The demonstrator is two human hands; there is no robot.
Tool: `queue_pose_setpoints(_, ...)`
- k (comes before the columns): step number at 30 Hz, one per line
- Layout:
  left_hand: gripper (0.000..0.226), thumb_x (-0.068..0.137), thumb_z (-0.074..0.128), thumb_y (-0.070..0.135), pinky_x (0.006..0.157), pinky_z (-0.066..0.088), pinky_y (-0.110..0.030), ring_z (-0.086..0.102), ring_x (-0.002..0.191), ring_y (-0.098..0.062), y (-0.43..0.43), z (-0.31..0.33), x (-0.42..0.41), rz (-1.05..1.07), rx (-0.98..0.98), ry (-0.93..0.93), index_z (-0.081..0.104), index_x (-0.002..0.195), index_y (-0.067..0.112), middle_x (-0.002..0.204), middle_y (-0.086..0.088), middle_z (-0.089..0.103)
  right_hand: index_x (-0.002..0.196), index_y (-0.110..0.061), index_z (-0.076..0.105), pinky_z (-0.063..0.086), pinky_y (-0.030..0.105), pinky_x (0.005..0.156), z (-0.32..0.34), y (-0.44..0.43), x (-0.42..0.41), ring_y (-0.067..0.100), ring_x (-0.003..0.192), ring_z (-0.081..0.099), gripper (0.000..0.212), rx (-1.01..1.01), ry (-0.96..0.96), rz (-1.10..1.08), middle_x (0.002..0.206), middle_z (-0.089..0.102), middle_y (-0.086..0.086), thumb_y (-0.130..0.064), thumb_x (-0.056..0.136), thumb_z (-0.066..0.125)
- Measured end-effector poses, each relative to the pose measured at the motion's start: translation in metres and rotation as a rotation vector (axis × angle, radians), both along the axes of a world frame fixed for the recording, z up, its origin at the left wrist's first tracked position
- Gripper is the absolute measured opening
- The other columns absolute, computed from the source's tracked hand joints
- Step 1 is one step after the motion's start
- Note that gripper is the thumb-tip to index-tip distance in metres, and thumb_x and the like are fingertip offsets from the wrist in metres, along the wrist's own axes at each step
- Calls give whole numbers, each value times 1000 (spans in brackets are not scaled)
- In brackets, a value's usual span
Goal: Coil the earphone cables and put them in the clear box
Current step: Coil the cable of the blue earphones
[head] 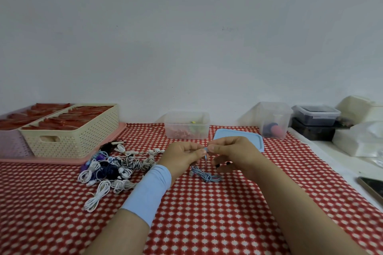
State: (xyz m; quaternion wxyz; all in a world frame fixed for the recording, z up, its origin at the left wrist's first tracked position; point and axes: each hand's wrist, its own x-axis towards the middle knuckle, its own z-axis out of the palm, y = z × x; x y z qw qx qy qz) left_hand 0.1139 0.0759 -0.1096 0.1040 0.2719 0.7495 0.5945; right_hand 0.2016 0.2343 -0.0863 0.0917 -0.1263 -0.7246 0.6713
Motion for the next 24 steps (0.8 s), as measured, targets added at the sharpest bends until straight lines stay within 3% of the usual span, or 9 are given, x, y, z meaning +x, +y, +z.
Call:
queue_pose_setpoints(4, 9, 88, 72, 22, 78, 57, -25, 66, 69, -7, -2, 1, 1, 22, -12, -13, 78, 94, 19, 84, -7, 76, 97, -8, 80, 62, 37, 62, 2, -1, 3, 20, 67, 71, 13, 130, 77, 16, 88, 78, 9, -17, 87, 77)
queue_pose_setpoints(10, 7, 87, 72, 23, 75, 57, -22, 67, 69, -6, -3, 4, 3, 23, -11, -33, 77, 91, 21, 83, -3, 76, 98, -14, 81, 62, 32, 63, 3, 3, 6, 20, 72, 74, 13, 276, 103, 45, 88, 79, 5, -17, 85, 78)
queue_pose_setpoints(16, 5, 87, 73, 23, 71, 55, -19, 67, 68, -4, -4, 7, 6, 7, -24, -13, 76, 87, 27, 82, -2, 76, 91, -18, 83, 60, 27, 59, 1, 2, 3, 18, 65, 71, 8, 389, 176, 12, 79, 78, -1, -16, 85, 78)
queue_pose_setpoints(24, 12, 86, 73, 15, 74, 53, -11, 70, 81, 2, 4, 9, 15, 90, 140, 108, 76, 90, 26, 85, 12, 76, 85, -14, 82, 56, 30, 56, -1, -3, 1, 14, 57, 56, 7, 204, 254, -38, 63, 69, 3, -19, 86, 77)
